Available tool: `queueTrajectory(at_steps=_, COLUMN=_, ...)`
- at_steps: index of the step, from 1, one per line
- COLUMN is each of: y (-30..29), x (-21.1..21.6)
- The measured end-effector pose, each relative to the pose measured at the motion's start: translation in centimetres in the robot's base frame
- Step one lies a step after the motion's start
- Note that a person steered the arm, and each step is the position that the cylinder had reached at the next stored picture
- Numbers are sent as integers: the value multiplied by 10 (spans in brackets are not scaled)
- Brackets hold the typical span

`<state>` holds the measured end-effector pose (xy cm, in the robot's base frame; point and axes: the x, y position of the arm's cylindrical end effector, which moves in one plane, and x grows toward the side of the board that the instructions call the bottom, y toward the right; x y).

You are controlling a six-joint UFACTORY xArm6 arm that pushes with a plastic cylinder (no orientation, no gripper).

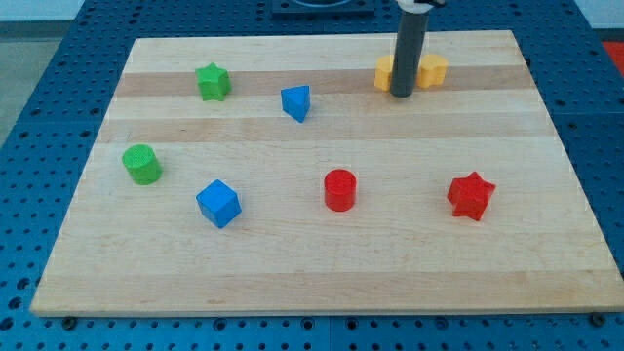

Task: Push the hexagon to the top side of the heart

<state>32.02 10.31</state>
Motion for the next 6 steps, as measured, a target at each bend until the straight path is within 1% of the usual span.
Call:
queueTrajectory(at_steps=1, y=-19, x=15)
queueTrajectory(at_steps=2, y=-79, x=21)
queueTrajectory(at_steps=3, y=-112, x=13)
queueTrajectory(at_steps=4, y=-110, x=11)
queueTrajectory(at_steps=6, y=-85, x=2)
